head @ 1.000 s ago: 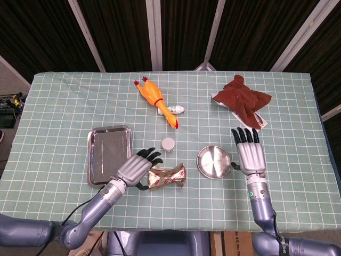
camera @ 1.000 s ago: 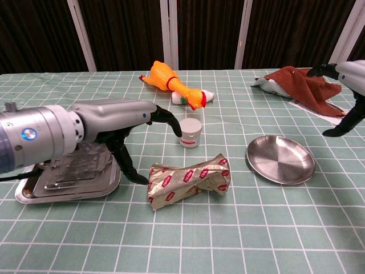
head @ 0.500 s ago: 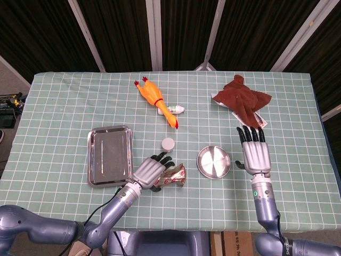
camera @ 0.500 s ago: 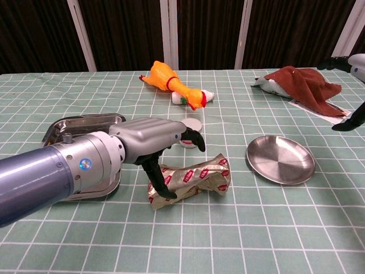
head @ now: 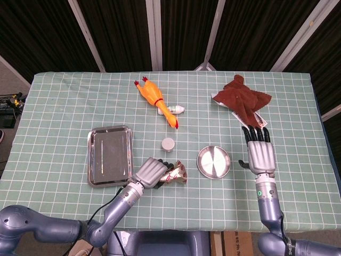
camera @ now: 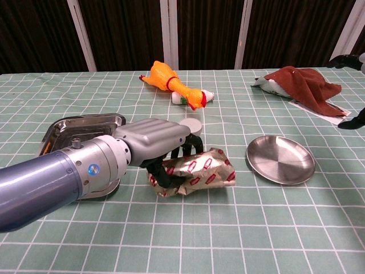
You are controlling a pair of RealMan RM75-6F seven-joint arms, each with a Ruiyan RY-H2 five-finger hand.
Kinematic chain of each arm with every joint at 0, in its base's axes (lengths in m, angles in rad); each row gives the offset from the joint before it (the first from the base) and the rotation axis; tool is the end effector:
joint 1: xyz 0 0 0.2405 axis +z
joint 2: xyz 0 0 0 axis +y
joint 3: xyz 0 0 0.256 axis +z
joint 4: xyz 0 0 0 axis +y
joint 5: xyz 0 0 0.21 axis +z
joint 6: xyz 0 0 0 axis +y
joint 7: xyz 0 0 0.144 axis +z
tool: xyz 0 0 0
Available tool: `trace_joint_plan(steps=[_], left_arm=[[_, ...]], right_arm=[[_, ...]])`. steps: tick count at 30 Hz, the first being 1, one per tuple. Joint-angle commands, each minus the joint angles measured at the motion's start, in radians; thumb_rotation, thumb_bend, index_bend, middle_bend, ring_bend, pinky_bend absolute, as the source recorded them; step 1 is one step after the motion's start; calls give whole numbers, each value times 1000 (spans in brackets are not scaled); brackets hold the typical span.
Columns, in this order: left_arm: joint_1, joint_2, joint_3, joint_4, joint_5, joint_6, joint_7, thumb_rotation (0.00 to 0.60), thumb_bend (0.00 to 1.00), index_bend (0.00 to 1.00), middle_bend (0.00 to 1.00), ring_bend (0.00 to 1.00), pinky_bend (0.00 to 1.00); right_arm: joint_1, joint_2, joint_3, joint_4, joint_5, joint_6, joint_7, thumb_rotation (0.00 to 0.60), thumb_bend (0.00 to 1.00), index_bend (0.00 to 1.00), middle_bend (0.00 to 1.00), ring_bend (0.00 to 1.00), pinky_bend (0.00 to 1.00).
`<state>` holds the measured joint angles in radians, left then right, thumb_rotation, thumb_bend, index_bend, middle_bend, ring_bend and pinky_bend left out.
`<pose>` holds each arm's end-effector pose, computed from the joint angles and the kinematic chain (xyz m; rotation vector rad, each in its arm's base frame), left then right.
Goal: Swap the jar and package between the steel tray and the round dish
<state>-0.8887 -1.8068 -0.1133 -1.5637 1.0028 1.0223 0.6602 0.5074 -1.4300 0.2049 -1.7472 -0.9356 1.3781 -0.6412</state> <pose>-0.0538 0.2806 -0.0988 -2.1362 -0.8348 -0.9452 -0.2052 -0.2994 0.0641 1.4025 -0.9122 0.7637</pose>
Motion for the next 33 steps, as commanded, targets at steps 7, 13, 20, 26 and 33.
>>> trace_joint_plan(steps=[7,13,20,26,33], left_arm=[[25,102,-33,-90,89,41,-74,600,651,394,561,509,653],[53,306,-36,-268,84,86,12,600,646,397,537,499,650],[133,598,-18,-475,80,168,53,600,631,392,514,474,637],[198,717,32,-442,121,191,23,600,630,394,514,470,637],[270,680,88,-274,186,209,-67,600,629,393,502,461,635]], right_arm=[[-6,-1,11,-2,-8,9,8,600,158,119,115,87,0],[0,-12,20,2,-3,2,5,600,157,119,115,87,0],[2,-34,19,19,-6,1,5,600,157,119,115,87,0],[0,-49,20,35,-11,3,13,600,157,120,115,87,0],[-11,-46,12,44,-15,0,20,600,157,119,115,87,0]])
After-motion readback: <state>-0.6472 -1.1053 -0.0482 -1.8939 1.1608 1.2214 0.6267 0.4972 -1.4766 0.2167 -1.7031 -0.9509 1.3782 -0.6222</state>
